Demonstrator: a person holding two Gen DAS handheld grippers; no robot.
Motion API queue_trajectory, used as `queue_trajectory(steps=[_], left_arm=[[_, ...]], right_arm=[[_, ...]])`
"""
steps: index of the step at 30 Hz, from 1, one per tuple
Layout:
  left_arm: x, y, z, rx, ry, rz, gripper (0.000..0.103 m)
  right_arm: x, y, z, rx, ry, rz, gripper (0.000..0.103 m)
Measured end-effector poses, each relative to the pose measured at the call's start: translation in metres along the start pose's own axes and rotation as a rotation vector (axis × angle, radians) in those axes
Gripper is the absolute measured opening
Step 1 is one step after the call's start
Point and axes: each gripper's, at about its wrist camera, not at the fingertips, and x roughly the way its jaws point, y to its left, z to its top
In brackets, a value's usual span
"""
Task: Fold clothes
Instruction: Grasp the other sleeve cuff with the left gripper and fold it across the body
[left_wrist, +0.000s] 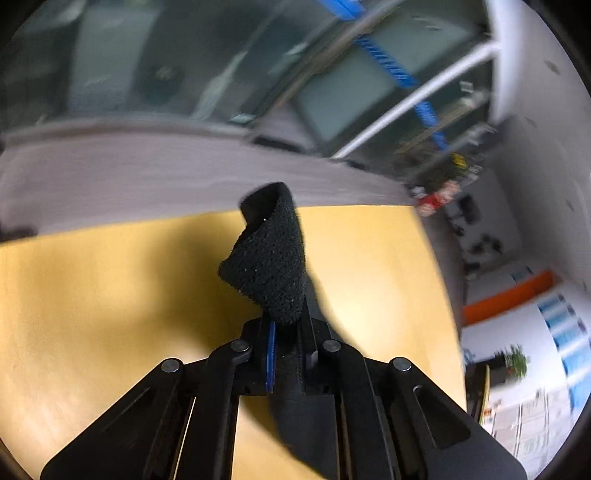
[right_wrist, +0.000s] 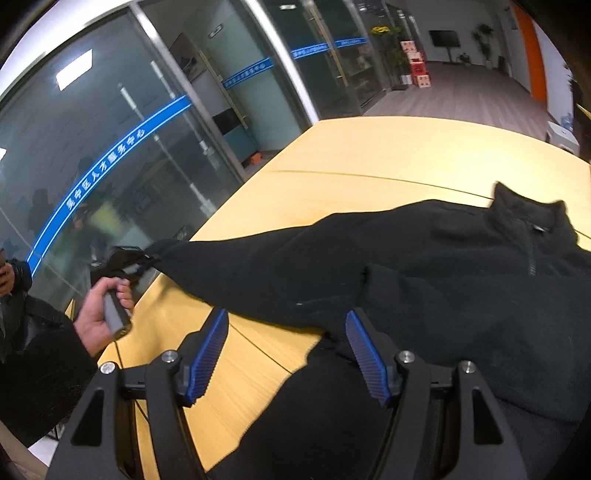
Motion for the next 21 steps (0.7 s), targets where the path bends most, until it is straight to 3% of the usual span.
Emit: queue_trajectory(steps=[5, 8, 12, 16, 21], left_arm=[[-0.060, -0.130, -0.037, 0.212, -0.023, -0.199, 0.007], [-0.093, -0.213, -0.088, 0.329, 0.014, -0.353, 0.007], [-0.120, -0.321, -0.188, 0.449, 0.129, -0.543, 0.007], [-0.109, -0.362, -0.306, 0.556, 0.256, -0.561, 0.007], [-0.096, -0.413, -0.454, 0.690, 0.417, -0.580, 0.008]], right_arm=[[-0.050, -0.029, -0.009, 0.053, -0.091, -0.031, 0.070], [-0.090, -0.051, -0.013, 0.088, -0.177, -0.069, 0.070], [-0.150, -0.093, -0.025, 0.150, -0.278, -0.146, 0.070], [-0.212, -0.149, -0.054, 0.232, -0.324, -0.247, 0.070], [-0.264, -0.220, -0.109, 0.373, -0.320, -0.364, 0.075]])
